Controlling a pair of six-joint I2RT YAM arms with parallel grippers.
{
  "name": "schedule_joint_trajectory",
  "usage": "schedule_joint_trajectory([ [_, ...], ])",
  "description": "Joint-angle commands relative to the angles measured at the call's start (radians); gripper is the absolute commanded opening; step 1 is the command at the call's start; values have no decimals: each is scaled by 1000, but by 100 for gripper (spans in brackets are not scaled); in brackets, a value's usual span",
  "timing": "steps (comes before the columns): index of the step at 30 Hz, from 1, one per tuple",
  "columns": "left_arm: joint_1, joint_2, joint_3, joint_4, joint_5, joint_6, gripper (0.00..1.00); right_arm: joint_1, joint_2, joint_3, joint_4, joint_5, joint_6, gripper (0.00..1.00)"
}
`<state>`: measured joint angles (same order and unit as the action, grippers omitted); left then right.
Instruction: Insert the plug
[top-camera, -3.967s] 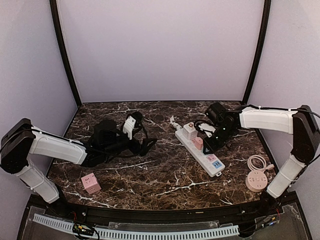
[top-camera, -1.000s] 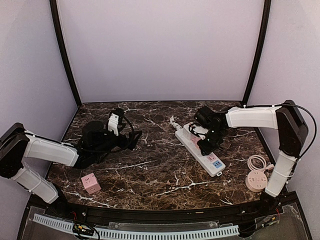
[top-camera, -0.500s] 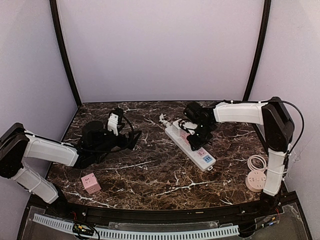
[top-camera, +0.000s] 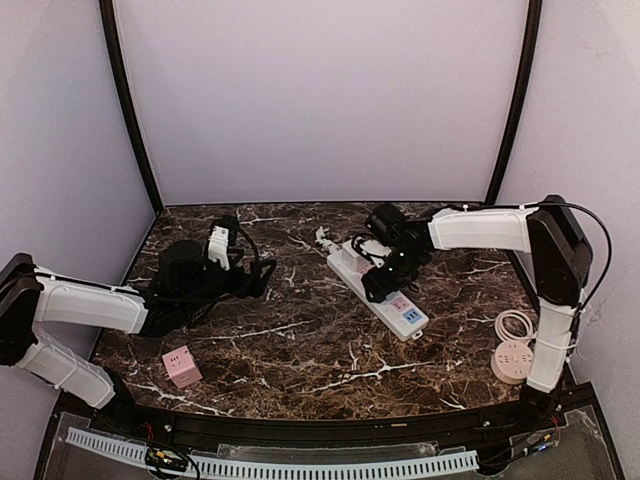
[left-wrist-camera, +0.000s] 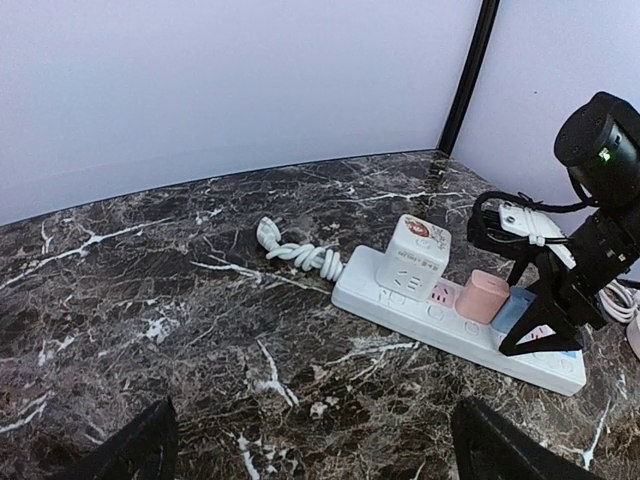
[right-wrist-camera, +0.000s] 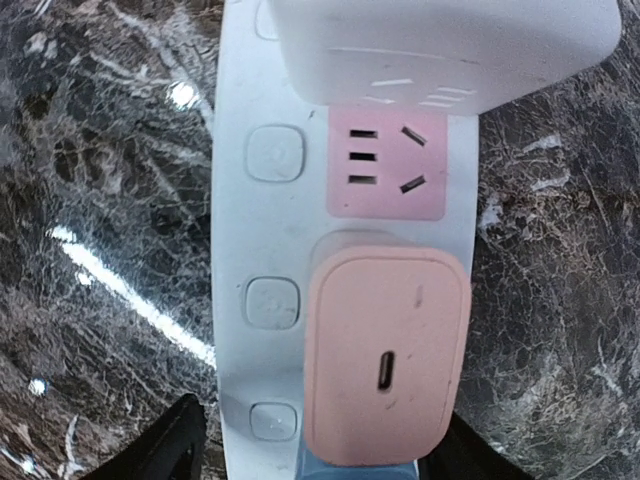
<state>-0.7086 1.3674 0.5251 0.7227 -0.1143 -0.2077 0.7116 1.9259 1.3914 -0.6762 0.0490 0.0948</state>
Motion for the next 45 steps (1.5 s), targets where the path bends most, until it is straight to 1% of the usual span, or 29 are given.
schedule_joint_trajectory([
  [1, 6, -60, 21, -161, -24, -99, 95, 22, -92, -32, 54, 14, 14, 79],
  [3, 5, -83, 34, -244, -32, -134, 94, 27, -128, -47, 67, 25, 17, 85],
  [4, 4, -98, 50, -316, -38, -144, 94, 30, -149, -57, 76, 31, 18, 87],
  [5, 0, -106, 59, -354, -55, -166, 93, 31, -168, -67, 86, 37, 20, 88],
  [6, -2, -122, 78, -434, -65, -178, 93, 33, -190, -86, 97, 42, 21, 90],
  [11, -31, -175, 140, -661, -131, -226, 93, 36, -312, -186, 185, 72, 10, 98],
  [12, -41, -185, 176, -747, -148, -225, 93, 35, -337, -209, 208, 72, 5, 99],
  [15, -45, -200, 225, -890, -214, -244, 94, 35, -402, -276, 269, 63, -12, 99],
  [16, -46, -211, 244, -962, -225, -274, 94, 34, -424, -297, 288, 59, -19, 99],
  [19, -46, -243, 278, -1102, -242, -335, 94, 35, -470, -348, 321, 58, -26, 99],
  [22, -46, -274, 302, -1297, -257, -436, 94, 35, -502, -370, 328, 75, -23, 99],
  [23, -46, -293, 306, -1331, -259, -460, 93, 35, -512, -378, 332, 77, -25, 99],
  [25, -46, -321, 304, -1457, -244, -528, 93, 35, -531, -390, 339, 77, -24, 99],
  [29, -46, -389, 284, -1635, -205, -670, 90, 35, -573, -423, 356, 77, -23, 99],
  [31, -46, -434, 245, -1686, -176, -749, 88, 35, -584, -429, 360, 81, -21, 99],
  [33, -46, -475, 211, -1721, -149, -785, 88, 34, -586, -430, 361, 83, -18, 99],
  [36, -47, -510, 188, -1749, -91, -811, 88, 35, -579, -428, 359, 87, -18, 99],
  [39, -61, -537, 182, -1793, -87, -839, 88, 35, -570, -428, 354, 93, -15, 99],
  [42, -61, -554, 133, -1768, -59, -850, 92, 35, -569, -430, 348, 107, -11, 99],
  [45, -63, -549, 78, -1717, -15, -868, 92, 35, -573, -435, 346, 113, -9, 99],
])
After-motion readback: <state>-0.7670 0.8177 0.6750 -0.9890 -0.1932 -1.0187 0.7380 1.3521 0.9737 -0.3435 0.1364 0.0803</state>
